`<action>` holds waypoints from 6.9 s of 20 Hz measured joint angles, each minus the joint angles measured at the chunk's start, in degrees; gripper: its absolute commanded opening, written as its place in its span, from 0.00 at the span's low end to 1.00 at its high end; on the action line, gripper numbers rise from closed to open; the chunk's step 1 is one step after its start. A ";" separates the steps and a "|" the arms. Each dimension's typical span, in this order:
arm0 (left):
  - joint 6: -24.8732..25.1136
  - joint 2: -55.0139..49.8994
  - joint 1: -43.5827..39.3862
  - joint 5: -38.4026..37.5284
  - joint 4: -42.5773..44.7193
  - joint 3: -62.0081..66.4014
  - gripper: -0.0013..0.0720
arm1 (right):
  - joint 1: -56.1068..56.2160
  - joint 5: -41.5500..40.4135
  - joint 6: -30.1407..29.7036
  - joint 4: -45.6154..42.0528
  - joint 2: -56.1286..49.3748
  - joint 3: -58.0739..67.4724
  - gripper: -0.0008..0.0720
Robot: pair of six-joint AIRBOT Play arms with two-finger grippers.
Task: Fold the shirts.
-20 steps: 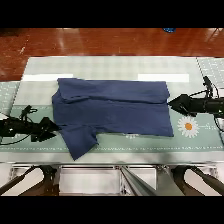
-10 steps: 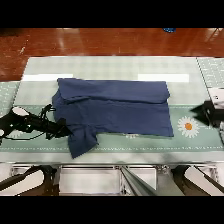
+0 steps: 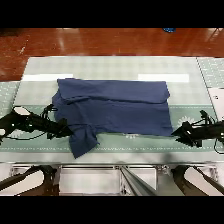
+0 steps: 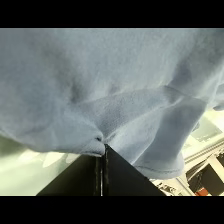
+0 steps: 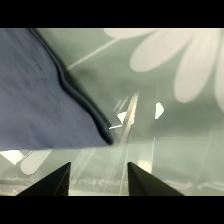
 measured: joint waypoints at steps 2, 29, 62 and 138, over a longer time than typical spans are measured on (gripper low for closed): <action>0.61 -0.04 0.00 -0.28 0.09 0.00 0.04 | 1.44 -2.43 -0.33 2.32 -1.42 -0.44 0.58; -7.26 -23.80 -1.66 -1.90 0.63 55.69 0.04 | 16.31 -11.23 -7.13 20.35 -29.33 44.15 0.05; -19.63 5.40 -20.35 8.94 18.99 33.59 0.18 | 20.72 -14.93 -2.03 20.26 -41.24 48.02 0.04; -24.48 33.64 -22.51 12.41 13.66 6.43 0.04 | 30.03 -24.41 0.31 20.44 -0.55 0.52 0.57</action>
